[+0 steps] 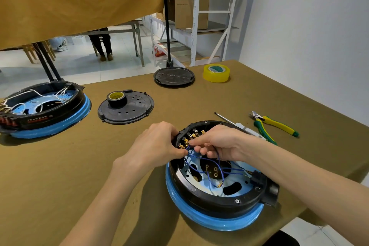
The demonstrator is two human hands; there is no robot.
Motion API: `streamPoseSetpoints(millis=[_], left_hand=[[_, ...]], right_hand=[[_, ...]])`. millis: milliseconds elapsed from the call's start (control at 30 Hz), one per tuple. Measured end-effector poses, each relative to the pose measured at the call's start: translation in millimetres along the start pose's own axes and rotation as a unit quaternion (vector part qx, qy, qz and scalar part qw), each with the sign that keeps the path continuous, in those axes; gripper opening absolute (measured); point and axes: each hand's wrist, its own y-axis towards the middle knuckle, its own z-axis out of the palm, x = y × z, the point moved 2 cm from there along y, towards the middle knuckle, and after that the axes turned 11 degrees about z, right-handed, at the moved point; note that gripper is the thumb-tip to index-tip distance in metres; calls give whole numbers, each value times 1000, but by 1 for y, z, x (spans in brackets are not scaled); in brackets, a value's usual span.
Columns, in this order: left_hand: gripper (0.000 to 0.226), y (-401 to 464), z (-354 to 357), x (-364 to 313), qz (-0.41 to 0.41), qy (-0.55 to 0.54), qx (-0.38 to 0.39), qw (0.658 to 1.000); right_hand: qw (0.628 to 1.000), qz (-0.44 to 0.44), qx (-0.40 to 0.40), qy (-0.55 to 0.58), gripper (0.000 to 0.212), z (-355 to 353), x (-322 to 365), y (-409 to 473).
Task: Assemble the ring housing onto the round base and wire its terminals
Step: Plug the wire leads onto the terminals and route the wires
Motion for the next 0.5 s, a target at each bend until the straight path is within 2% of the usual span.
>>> streamPoseSetpoints(millis=[267,500], left_hand=[[35,-1,-5,-1,16,-1,16,1000],[34,-1,-5,-2,15,18,16,1000]], right_hand=[[997,-21,-48,-48,17,7,9,2],[996,-21,-63,-55,16,9,13,2]])
